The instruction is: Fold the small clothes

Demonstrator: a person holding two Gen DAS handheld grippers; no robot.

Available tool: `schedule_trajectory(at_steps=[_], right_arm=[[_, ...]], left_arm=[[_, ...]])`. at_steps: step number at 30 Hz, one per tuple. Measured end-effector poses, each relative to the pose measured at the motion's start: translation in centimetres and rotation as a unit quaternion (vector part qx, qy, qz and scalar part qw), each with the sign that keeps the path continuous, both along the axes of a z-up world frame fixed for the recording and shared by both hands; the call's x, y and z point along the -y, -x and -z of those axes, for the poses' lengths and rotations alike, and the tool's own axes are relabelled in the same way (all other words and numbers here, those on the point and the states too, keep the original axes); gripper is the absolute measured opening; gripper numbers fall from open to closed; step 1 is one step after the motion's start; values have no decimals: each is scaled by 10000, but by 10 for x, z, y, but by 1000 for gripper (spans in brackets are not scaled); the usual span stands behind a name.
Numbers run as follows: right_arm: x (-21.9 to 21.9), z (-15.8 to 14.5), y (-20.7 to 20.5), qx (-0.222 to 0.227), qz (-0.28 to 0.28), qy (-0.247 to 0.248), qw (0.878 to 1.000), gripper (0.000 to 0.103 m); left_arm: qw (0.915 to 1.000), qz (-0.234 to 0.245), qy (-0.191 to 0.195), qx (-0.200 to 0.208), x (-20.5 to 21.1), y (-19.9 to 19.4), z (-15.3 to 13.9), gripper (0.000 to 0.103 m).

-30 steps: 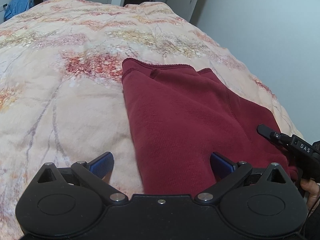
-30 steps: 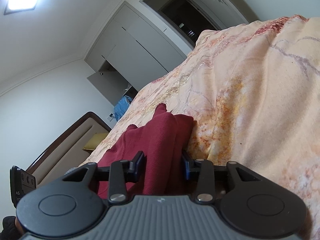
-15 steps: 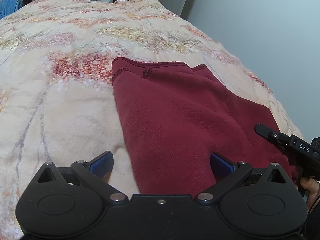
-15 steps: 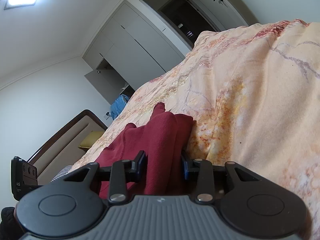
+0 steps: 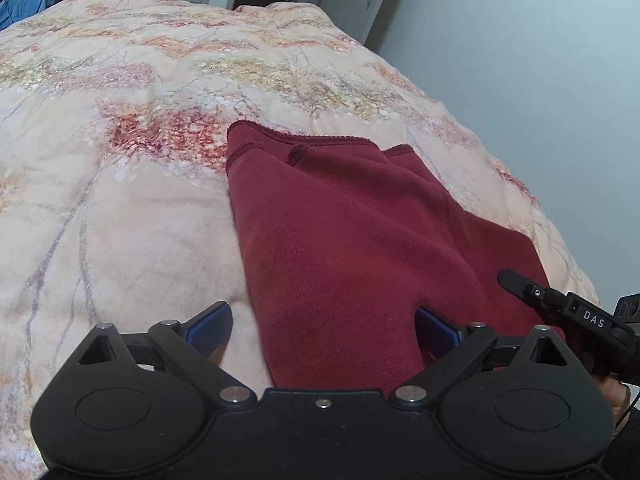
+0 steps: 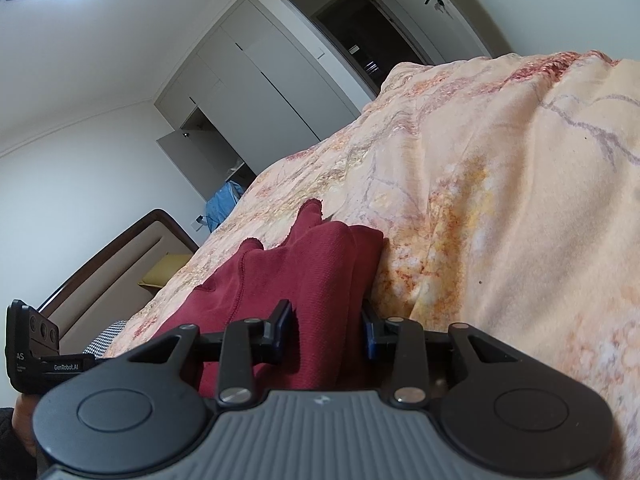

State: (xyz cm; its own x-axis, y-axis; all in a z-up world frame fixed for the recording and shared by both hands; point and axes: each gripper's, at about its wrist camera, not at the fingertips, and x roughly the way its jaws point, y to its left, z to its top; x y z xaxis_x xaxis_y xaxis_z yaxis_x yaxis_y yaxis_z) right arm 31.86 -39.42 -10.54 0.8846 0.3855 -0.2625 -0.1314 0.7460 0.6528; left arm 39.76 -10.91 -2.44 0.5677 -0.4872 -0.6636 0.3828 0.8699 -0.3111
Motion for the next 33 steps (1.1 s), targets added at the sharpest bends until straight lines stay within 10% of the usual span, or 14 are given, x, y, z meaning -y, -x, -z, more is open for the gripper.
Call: schedule_trajectory(at_steps=[13,22,33], right_arm=[[-47,-67,2,134,-75,1474,9890,19],[-100,-123,-6,943,-335,2021,9742,19],[-166,-135,-77,1235,-621,841,9868,19]], left_arm=[[9990,-116,375,208,-10,7,-21,41],[9973,-321,456,473,-43,3,-55,37],[9890,-1216,119,830,-129,-29,-94,37]])
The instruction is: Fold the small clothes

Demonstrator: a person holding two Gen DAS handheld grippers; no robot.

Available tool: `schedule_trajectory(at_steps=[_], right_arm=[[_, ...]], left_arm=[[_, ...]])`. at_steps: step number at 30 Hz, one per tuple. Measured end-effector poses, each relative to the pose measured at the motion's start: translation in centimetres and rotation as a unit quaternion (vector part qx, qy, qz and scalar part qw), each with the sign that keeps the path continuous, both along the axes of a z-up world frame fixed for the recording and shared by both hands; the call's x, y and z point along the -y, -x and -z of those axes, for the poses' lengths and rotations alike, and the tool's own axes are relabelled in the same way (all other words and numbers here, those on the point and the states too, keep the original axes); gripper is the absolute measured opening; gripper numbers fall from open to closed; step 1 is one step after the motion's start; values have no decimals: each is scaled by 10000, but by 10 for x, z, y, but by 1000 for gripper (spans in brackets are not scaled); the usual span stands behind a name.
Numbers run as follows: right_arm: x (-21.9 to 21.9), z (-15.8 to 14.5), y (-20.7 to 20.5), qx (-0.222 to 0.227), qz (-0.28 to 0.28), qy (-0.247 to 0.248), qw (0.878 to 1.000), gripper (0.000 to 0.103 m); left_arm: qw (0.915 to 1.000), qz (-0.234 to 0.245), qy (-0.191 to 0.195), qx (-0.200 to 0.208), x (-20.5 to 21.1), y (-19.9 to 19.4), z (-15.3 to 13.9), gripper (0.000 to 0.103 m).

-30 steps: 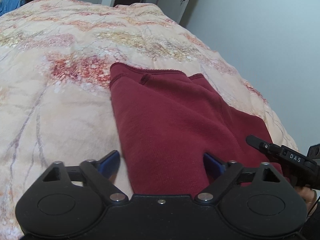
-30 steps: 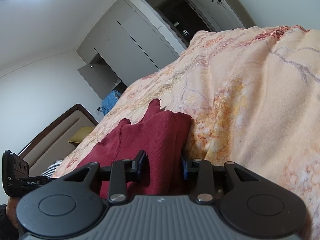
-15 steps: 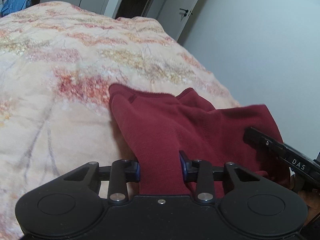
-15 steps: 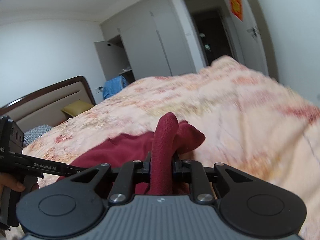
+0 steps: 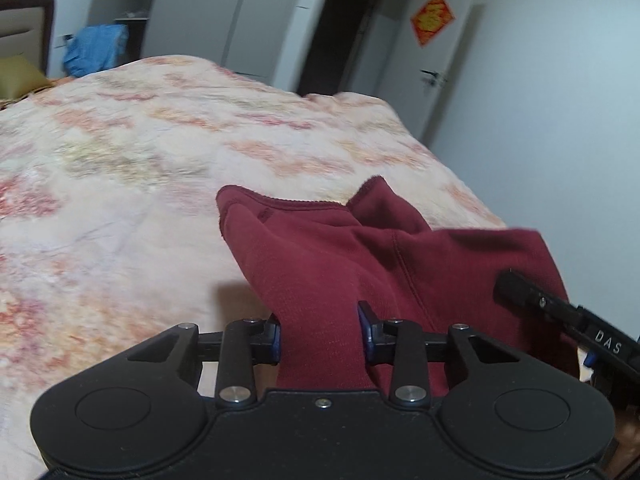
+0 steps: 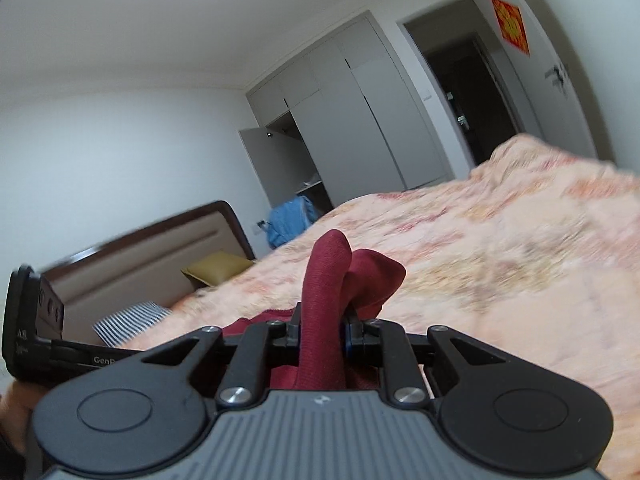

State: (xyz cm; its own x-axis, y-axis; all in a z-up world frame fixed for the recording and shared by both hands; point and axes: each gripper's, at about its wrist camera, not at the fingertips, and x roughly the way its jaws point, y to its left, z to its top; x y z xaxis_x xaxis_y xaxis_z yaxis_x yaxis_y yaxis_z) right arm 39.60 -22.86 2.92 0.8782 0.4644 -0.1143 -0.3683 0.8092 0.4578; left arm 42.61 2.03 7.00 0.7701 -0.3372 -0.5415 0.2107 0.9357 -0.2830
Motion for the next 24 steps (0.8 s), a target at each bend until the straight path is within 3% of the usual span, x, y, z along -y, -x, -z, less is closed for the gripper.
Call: schedule_trajectory(at_steps=[6,13,14,19,22,24], right_arm=[[-22,29,-34,-656,73,-252,9975,19],[-13,73,-49,-1371,422,-136,9896,22],[-11,77,-49,-1421,438,-145,9888,24],[-11,85,-47,-1532,553,-77,9866,39],[-11,82,-43,-1557,667,36,9855,50],[-10,79,-39,-1581,760,125,9844,67]], left_arm=[[9984,-239,106,-496,-18,-12,45,37],[9970,-336,299,-627,-27,-10,74,51],[9970,-342,289,-628,-27,-11,74,52],[9965,-453,257,-659,-29,-9,71,79],[9957,-536,302,-695,-32,-5,67,89],[9956,-581,279,-682,-33,0,63,92]])
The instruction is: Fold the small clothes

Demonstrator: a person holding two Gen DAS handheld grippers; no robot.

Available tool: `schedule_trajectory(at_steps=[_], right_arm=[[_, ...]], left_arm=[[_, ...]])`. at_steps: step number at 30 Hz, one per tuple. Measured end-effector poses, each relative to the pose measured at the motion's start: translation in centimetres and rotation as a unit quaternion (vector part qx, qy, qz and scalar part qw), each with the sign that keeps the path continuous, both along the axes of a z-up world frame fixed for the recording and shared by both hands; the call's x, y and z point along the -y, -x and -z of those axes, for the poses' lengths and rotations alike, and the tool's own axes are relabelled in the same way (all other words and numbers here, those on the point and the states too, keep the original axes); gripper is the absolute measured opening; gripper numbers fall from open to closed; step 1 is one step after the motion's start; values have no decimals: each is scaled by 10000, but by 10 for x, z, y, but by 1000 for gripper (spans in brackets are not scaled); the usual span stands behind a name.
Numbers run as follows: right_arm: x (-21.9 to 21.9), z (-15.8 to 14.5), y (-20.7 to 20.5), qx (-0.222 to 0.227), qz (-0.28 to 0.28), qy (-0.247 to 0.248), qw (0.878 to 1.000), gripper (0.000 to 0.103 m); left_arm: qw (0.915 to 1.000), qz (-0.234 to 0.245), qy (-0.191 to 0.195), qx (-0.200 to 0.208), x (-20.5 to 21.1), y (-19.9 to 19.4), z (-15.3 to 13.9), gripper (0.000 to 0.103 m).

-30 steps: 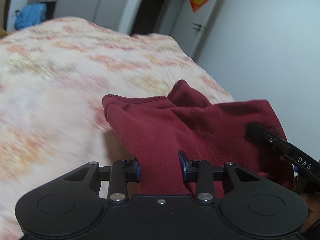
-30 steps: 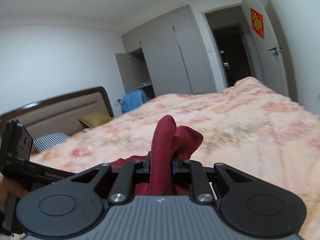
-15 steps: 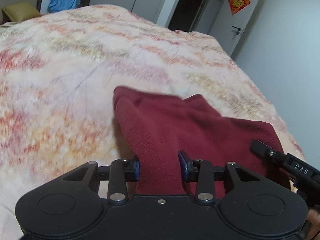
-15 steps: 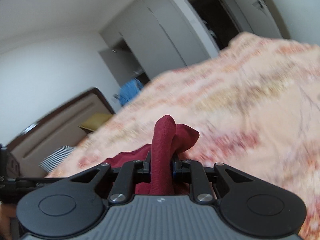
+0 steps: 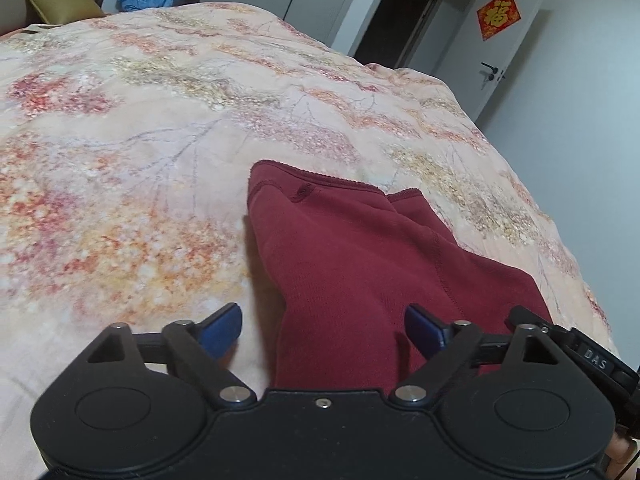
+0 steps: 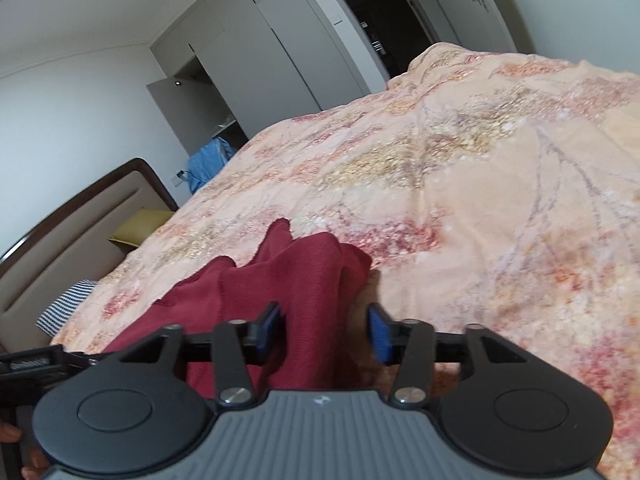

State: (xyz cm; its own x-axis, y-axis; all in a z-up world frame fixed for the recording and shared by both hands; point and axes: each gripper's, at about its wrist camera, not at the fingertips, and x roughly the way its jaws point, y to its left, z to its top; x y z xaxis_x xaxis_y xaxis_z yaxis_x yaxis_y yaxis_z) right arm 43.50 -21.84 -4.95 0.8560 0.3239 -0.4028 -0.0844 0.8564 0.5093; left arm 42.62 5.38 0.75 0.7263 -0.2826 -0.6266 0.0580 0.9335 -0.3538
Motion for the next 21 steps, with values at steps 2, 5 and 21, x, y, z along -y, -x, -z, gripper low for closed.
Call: schedule_trajectory(at_steps=[2,5,21], right_arm=[[1,-4,6,30,68,51,10000,76],[2,-14,19,151,111,117,9998,88],[-9,-94,153,1455,-84,855,9856,103]], left_arm=[[10000,-25,-60,56,0,7,-8,96],[9996,-32,-141,228,2,24,-23,99],[9884,-202,-413,1447,18,183,-89,102]])
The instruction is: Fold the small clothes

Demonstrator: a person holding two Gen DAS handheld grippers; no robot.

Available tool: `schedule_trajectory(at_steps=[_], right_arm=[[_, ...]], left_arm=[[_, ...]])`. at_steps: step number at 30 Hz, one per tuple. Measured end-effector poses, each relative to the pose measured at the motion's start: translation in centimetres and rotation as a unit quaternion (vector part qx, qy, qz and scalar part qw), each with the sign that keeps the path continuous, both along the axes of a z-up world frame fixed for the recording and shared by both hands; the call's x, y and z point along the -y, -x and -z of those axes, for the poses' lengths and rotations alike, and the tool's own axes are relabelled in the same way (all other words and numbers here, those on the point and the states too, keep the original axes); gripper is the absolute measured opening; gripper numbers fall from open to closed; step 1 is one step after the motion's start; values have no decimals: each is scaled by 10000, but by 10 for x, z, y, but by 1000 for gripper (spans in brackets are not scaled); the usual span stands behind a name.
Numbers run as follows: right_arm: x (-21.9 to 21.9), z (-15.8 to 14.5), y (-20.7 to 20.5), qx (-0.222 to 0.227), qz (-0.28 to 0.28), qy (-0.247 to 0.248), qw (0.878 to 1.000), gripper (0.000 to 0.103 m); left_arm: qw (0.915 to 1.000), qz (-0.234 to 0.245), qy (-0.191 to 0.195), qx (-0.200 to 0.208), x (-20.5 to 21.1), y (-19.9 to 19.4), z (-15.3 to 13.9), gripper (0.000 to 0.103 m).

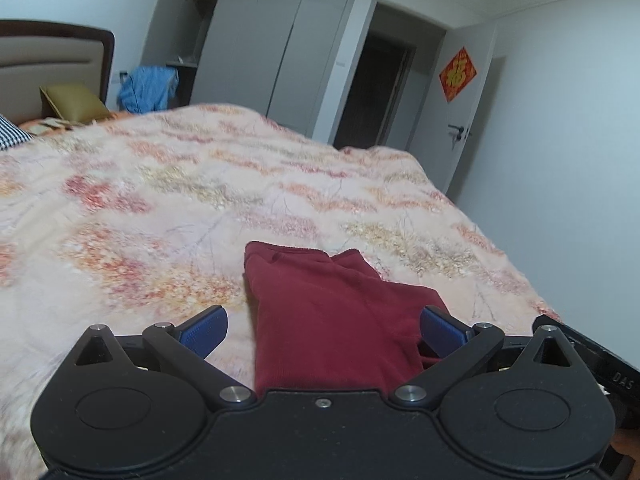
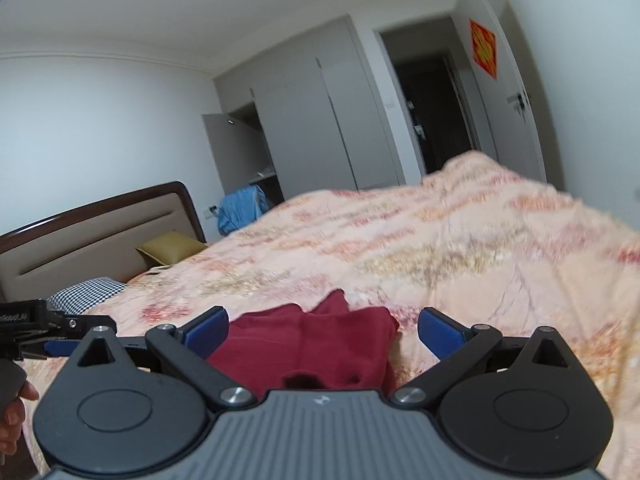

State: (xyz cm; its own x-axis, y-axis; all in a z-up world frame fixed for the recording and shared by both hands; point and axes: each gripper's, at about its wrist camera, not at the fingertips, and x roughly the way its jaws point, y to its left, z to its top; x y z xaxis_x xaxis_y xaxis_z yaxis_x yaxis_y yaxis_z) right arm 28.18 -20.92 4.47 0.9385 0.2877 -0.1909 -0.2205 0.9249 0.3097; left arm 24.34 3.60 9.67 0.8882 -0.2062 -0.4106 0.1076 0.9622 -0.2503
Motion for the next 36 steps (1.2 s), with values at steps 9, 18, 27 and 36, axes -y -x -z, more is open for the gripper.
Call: schedule_trajectory(at_steps=[9,18,27,36], right_arm=[[-5,-4,87,379,6,360,9986,103],[-23,17,156,527,59,850,9950,103],[-35,44,182,486,285,1207,9911,103],[-33,52,180,372,418,1314,9897,103]], left_arm=[[9989,-211,-273,325,2,82,9,102],[9958,-353,-669,520,2,139,40,102],[9950,-510,-685,519,-1,155,72,102],[9963,-380,-668,394,2,151,83,102]])
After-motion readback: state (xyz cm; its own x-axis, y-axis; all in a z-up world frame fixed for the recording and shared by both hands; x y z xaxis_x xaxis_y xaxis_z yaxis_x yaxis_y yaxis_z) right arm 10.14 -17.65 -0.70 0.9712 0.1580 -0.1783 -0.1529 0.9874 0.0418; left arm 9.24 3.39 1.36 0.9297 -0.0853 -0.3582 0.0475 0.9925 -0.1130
